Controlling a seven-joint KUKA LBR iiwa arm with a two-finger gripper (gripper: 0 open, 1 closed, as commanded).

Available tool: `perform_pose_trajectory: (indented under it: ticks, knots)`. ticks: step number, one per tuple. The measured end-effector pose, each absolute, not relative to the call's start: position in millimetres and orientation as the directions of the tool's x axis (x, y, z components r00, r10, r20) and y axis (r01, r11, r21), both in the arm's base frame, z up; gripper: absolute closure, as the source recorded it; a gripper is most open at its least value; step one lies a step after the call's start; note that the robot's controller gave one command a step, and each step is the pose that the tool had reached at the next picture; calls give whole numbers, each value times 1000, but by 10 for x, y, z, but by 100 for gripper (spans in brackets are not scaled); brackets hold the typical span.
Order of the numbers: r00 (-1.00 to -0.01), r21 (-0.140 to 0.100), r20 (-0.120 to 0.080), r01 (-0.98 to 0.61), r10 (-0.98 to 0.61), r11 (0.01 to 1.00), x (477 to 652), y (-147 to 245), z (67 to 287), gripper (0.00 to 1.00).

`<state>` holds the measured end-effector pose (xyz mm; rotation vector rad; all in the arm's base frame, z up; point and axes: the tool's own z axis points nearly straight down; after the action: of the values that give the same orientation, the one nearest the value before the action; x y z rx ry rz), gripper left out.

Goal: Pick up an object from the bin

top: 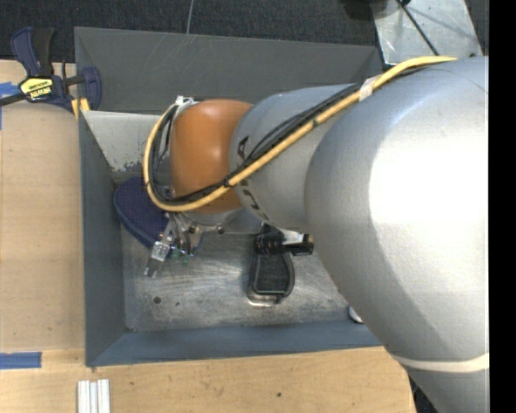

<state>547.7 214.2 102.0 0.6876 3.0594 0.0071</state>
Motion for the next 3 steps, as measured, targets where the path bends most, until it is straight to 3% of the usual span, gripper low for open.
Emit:
perform_pose_trajectory:
  ticks: [1, 2, 3]
  knots:
    - [-769, 3, -3, 640, 640, 769, 5664, 2019, 1064, 0]
    - [-577, 17, -4, 816, 816, 577, 5821, 2105, 788, 0]
    - [-581, 7, 0, 814, 814, 581, 5845, 2117, 837, 0]
